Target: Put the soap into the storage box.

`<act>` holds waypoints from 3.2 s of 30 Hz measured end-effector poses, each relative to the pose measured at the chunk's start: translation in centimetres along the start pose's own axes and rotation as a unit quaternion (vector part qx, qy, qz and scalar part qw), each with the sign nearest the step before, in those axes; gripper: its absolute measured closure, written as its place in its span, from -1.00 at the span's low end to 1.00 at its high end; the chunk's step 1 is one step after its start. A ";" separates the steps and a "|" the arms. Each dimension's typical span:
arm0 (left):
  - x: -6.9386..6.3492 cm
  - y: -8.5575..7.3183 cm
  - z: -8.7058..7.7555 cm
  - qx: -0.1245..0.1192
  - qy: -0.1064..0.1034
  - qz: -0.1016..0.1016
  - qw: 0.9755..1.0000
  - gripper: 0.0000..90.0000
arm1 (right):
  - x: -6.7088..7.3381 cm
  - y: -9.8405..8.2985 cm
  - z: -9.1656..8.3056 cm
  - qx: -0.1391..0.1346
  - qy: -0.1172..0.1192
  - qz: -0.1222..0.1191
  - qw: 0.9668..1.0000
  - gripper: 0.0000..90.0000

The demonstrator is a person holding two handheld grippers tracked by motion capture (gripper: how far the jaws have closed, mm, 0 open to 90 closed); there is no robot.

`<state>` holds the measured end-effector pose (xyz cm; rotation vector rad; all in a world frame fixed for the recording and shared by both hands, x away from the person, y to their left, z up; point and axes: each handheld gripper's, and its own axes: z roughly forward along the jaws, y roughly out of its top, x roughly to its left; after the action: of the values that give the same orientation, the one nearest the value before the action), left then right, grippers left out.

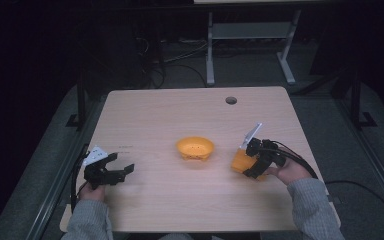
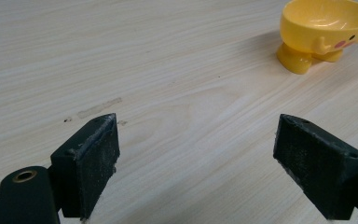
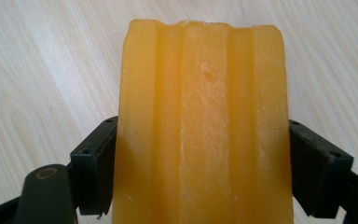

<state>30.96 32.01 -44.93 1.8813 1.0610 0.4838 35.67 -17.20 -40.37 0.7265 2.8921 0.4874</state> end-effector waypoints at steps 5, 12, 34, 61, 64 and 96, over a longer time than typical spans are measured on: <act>0.0 0.0 0.0 0.000 0.000 0.000 1.000 -0.69 | -0.3 0.5 -0.2 0.002 0.001 -0.002 1.000 -0.53; 0.1 0.0 0.0 0.003 0.000 0.003 1.000 -0.69 | -0.8 2.1 -1.0 -0.002 0.001 -0.015 1.000 -0.53; 0.2 0.0 -0.1 0.004 0.000 0.003 1.000 -0.69 | -1.7 7.3 -1.2 -0.022 0.020 -0.050 0.998 -0.53; 0.2 0.1 -0.2 -0.001 -0.002 -0.003 1.000 -0.69 | -1.1 13.4 0.2 -0.032 0.040 -0.100 0.994 -0.53; 0.2 0.0 -0.1 -0.002 -0.002 -0.001 1.000 -0.69 | -1.0 13.8 0.2 -0.031 0.040 -0.107 0.993 -0.53; 0.3 0.0 -0.2 -0.002 -0.002 -0.005 1.000 -0.69 | -0.7 18.0 1.9 -0.027 0.065 -0.140 0.988 -0.53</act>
<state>31.03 32.37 -44.84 1.8727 1.0648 0.4754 44.52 -1.98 -36.05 0.2815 3.0185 0.5921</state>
